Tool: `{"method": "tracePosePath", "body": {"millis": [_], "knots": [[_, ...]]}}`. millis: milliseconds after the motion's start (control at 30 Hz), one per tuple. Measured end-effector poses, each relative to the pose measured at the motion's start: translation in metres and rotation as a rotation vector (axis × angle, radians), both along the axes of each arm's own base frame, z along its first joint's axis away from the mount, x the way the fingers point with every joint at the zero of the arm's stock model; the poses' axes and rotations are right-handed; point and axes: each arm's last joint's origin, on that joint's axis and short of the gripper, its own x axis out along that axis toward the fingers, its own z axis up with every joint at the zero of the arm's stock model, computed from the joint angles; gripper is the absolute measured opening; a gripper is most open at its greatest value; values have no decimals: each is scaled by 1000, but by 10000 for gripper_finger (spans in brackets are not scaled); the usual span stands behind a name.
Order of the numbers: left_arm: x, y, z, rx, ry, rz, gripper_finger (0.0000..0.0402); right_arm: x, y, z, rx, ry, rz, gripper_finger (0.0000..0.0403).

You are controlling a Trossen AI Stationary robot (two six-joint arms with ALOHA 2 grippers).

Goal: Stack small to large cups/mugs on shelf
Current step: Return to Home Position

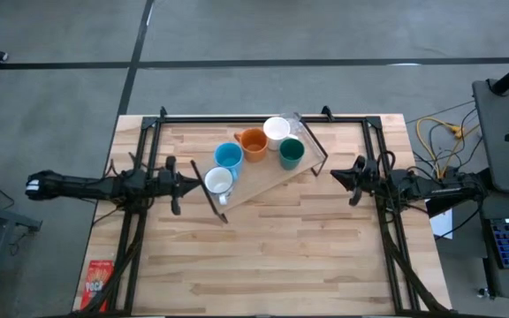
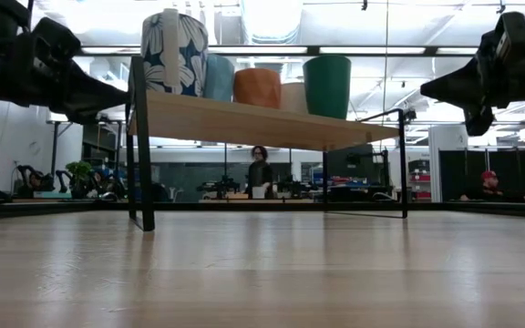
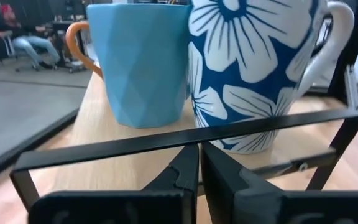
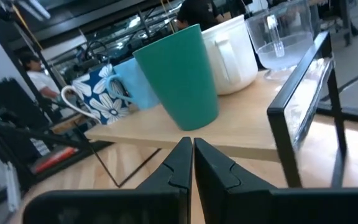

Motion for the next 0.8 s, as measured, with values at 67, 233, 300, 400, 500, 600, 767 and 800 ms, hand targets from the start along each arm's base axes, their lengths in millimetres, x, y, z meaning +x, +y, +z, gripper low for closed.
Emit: {"method": "tracePosePath", "body": {"millis": [67,233,300,400,500,600,767,800], "knots": [[0,0,4,-39,-50,2,4,0,0,0,45,-17,1,9],[-1,0,10,-137,-129,2,4,0,0,0,165,-60,4,9],[-1,0,12,-188,-156,0,4,0,0,0,226,-82,5,9],[-1,0,14,-341,-195,1,4,0,0,1,337,-124,8,9],[-1,0,15,-567,-247,4,4,0,0,1,484,-174,12,9],[-1,0,19,-819,-326,-6,4,0,0,1,636,-225,15,8],[-1,0,15,-1102,-343,9,4,0,0,1,826,-290,20,9],[-1,0,16,-1105,-350,5,4,0,0,1,846,-296,21,9]]}}
